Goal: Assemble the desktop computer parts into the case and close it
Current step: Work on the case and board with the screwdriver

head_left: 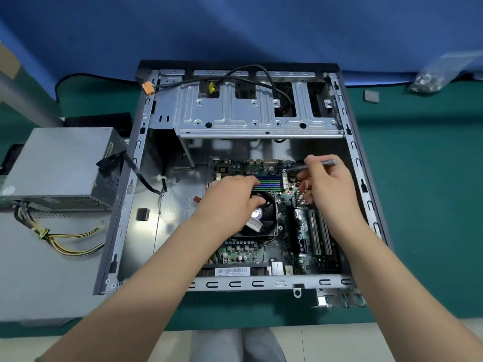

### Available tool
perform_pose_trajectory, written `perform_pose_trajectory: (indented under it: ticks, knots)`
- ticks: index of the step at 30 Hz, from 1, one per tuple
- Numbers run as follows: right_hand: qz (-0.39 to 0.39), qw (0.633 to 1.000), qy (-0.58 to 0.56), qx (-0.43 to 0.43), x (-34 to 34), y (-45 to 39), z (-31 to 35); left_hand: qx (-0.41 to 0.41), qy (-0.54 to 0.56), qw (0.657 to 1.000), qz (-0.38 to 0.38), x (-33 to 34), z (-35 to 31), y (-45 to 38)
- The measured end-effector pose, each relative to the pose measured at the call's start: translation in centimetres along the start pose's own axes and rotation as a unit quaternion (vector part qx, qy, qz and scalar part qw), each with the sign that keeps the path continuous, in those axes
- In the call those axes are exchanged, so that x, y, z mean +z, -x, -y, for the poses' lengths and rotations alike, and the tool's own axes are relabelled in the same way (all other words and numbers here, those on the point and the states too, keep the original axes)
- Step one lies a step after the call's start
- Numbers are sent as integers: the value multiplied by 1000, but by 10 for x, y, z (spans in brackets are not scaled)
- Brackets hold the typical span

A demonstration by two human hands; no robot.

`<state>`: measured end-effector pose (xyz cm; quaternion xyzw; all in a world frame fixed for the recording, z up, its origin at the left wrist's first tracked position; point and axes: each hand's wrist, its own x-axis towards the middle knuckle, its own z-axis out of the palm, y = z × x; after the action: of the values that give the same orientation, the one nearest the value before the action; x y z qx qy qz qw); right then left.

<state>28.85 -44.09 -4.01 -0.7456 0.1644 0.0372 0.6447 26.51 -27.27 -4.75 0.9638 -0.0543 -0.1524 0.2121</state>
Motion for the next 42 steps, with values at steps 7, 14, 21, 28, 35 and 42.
perform_pose_trajectory:
  ticks: [7,14,21,28,35,42]
  knots:
    - [-40,993,111,-7,12,-26,-6,35,-7,999,37,-6,18,-11]
    - [-41,964,258,-39,16,-43,-13,29,67,995,74,0,33,-23]
    - [-37,948,314,-33,20,-55,-16,31,67,994,75,3,40,-30]
    - [-23,942,333,-35,23,-56,-19,37,68,994,73,3,40,-30]
    - [-31,938,341,-43,22,-57,-23,27,63,995,74,2,37,-27]
    - [-24,942,333,-42,22,-57,-23,11,73,993,87,-3,34,-24]
